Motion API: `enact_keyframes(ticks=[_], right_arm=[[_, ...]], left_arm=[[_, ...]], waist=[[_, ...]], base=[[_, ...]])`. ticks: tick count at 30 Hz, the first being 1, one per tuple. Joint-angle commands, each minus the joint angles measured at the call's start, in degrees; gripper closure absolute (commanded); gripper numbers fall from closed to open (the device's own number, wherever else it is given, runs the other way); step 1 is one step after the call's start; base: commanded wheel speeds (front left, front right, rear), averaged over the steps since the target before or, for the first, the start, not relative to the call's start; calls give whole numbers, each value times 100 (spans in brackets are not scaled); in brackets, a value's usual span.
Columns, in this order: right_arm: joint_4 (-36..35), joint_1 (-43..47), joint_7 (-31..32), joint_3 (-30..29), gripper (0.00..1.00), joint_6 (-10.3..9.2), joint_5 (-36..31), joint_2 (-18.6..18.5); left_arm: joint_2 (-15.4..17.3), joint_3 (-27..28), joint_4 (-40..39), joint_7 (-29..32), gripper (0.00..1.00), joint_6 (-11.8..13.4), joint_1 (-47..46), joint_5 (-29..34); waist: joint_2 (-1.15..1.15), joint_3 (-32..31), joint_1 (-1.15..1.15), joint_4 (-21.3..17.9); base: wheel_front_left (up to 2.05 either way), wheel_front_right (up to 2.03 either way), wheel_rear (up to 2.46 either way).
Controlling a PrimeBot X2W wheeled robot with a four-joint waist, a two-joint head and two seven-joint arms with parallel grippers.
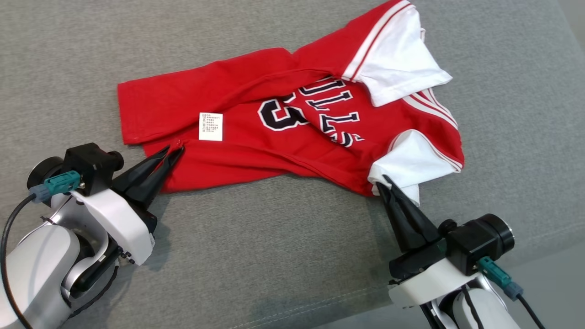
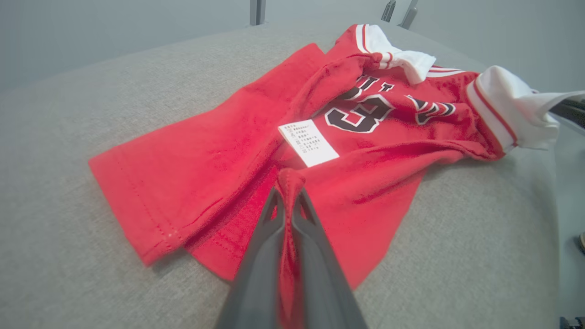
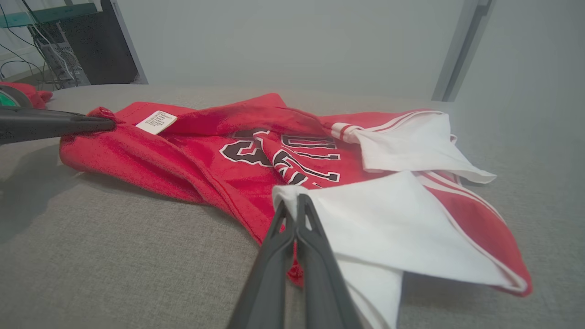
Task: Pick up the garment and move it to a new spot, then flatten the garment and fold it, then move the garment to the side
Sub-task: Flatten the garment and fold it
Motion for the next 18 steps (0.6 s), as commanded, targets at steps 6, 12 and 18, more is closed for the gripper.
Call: enact_keyframes(ticks=[6, 12, 18], right_arm=[[55, -263, 8, -213, 100, 0, 85, -38], [254, -512, 225, -532, 100, 0, 18, -38], [371, -564, 420, -970, 100, 0, -11, -38]], left_arm=[[207, 258, -266, -782, 100, -205, 55, 18], [185, -203, -391, -1312, 60, -300, 364, 185], [-225, -833, 57, -1515, 0, -322, 654, 211]], waist=[[0, -246, 0, 477], [0, -594, 0, 862], [0, -1018, 0, 1190]], base=[[0, 0, 0], [0, 0, 0], [0, 0, 0]])
